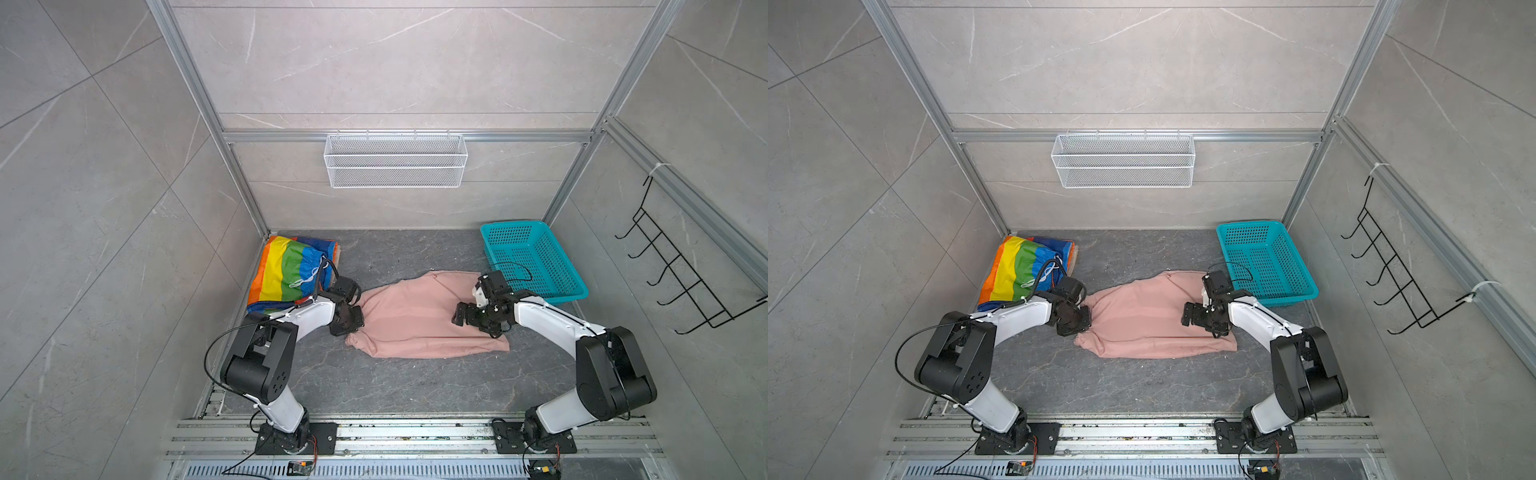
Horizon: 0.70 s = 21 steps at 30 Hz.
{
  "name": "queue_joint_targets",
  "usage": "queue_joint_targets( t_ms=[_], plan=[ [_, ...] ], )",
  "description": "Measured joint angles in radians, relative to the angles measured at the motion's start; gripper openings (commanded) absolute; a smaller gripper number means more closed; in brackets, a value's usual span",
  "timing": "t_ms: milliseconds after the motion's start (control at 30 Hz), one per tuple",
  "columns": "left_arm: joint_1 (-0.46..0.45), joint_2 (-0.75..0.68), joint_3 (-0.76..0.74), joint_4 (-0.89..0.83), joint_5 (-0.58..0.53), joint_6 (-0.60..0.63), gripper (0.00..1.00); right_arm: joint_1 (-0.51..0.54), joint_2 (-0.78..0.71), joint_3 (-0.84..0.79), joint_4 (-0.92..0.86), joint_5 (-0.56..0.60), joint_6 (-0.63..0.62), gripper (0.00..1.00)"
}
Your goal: Fold and stack the shorts
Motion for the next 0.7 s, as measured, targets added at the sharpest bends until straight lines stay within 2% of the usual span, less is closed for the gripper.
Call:
queue_joint_targets(
  t_ms=[333, 533, 700],
  plan=[
    [-0.003, -0.059, 0.167, -0.243, -0.101, 0.059, 0.0, 0.014, 0.024, -0.001, 0.002, -0.002, 0.005, 0.99],
    [-0.004, -0.082, 0.306, -0.323, -0.139, 0.09, 0.0, 0.099, 0.015, -0.003, 0.003, 0.003, 0.042, 0.99],
    [-0.004, -0.087, 0.34, -0.363, -0.147, 0.105, 0.0, 0.19, -0.018, 0.012, 0.016, -0.004, 0.109, 0.99]
  ],
)
